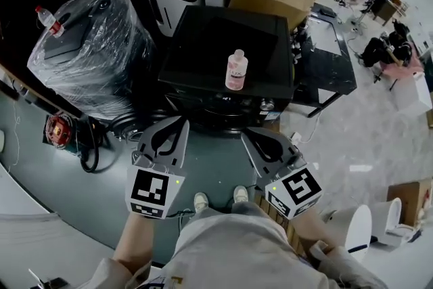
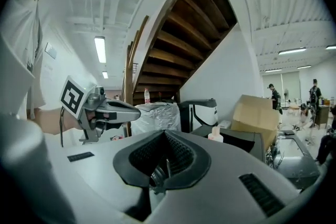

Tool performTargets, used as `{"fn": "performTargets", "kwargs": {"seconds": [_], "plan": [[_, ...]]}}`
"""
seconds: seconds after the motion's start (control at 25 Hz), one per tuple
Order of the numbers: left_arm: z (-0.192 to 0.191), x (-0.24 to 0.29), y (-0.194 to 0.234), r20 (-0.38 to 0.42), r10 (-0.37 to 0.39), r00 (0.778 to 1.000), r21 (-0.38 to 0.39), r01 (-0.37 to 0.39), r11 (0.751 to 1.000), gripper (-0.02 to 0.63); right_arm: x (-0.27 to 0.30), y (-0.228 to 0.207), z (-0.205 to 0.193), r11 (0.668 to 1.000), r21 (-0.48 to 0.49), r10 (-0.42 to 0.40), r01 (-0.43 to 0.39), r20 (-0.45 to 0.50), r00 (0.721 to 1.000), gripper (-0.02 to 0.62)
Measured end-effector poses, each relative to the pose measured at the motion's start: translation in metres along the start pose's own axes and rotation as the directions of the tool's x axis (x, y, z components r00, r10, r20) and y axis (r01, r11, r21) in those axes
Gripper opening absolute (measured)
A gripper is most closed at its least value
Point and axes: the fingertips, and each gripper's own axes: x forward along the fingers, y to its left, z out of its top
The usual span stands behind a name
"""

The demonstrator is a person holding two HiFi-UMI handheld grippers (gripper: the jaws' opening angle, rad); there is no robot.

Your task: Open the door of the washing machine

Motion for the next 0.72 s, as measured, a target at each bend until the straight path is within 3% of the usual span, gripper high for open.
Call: {"fn": "performTargets", "kwargs": {"seconds": [0.2, 0.28, 0.4, 0.72], "plan": [[0.043, 0.001, -0.012, 0.097, -0.019, 0.995, -0.021, 0.021, 1.000, 0.020, -0.031, -0.019, 0.030, 0.997, 0.018, -0.071, 0.070, 0.073, 0.995, 0.028], [0.055, 0.000, -0.018, 0.122, -0.035, 0.992, -0.021, 0.038, 0.999, 0.020, -0.042, -0.023, 0.044, 0.995, -0.017, -0.098, 0.100, 0.099, 0.990, 0.028], [0.069, 0.000, -0.025, 0.150, -0.055, 0.987, -0.009, 0.057, 0.998, 0.020, -0.057, -0.027, 0.062, 0.988, -0.060, -0.130, 0.139, 0.139, 0.982, 0.028], [0.089, -0.006, -0.030, 0.181, -0.070, 0.981, -0.010, 0.073, 0.997, 0.020, -0.071, -0.034, 0.078, 0.984, -0.050, -0.160, 0.171, 0.177, 0.971, 0.028]]}}
